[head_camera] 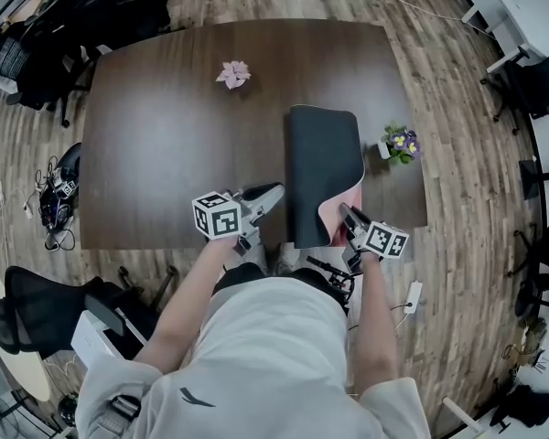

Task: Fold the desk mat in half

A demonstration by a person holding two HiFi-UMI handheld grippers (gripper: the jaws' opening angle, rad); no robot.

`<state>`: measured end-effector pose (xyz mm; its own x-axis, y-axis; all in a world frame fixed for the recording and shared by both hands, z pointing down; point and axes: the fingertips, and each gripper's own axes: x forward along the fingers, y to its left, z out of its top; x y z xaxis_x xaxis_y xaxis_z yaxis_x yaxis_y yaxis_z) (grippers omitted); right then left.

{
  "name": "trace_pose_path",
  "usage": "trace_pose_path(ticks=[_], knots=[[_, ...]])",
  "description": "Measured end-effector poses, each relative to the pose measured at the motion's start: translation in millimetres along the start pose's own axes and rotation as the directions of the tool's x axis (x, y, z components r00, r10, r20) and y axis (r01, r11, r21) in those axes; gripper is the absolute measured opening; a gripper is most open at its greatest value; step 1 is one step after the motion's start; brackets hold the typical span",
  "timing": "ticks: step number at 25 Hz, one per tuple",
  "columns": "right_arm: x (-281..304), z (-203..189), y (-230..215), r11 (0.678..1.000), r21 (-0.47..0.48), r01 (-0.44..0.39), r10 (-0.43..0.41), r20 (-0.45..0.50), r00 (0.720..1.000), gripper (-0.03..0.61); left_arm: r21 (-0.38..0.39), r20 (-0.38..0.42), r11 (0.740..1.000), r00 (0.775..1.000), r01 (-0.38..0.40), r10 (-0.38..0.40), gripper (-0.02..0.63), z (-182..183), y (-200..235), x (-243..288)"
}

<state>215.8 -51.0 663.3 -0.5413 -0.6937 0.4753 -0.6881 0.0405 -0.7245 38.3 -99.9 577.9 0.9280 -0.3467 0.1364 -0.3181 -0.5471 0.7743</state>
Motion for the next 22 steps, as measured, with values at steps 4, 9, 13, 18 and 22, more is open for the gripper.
trace_pose_path(ticks=[4,9,13,18,22], knots=[[2,-3,-1,1.0,0.012,0.006,-0.006,-0.003,1.0,0.071,-0.011,0.008,1.0,1.0,0.0,0.0,0.025,1,1,-2],[2,-8,1,0.999,-0.029,0.028,-0.029,-0.025,0.999,0.112,-0.021,0.012,1.0,1.0,0.002,-0.002,0.025,-1,1,-6],[-14,-6,-11,0.975,-0.159,0.158,-0.159,0.003,0.987,0.158,-0.023,0.01,1.0,1.0,0.004,-0.004,0.025,-5,1,-7],[-62,0,-28,0.942,-0.218,0.256,-0.253,0.044,0.967,0.13,-0.023,0.008,1.0,1.0,0.007,-0.007,0.025,-8,-2,-8],[-96,2,-31,0.937,-0.212,0.279,-0.266,0.09,0.96,0.133,-0.005,0.003,1.0,1.0,0.008,-0.008,0.025,-9,-6,-8]])
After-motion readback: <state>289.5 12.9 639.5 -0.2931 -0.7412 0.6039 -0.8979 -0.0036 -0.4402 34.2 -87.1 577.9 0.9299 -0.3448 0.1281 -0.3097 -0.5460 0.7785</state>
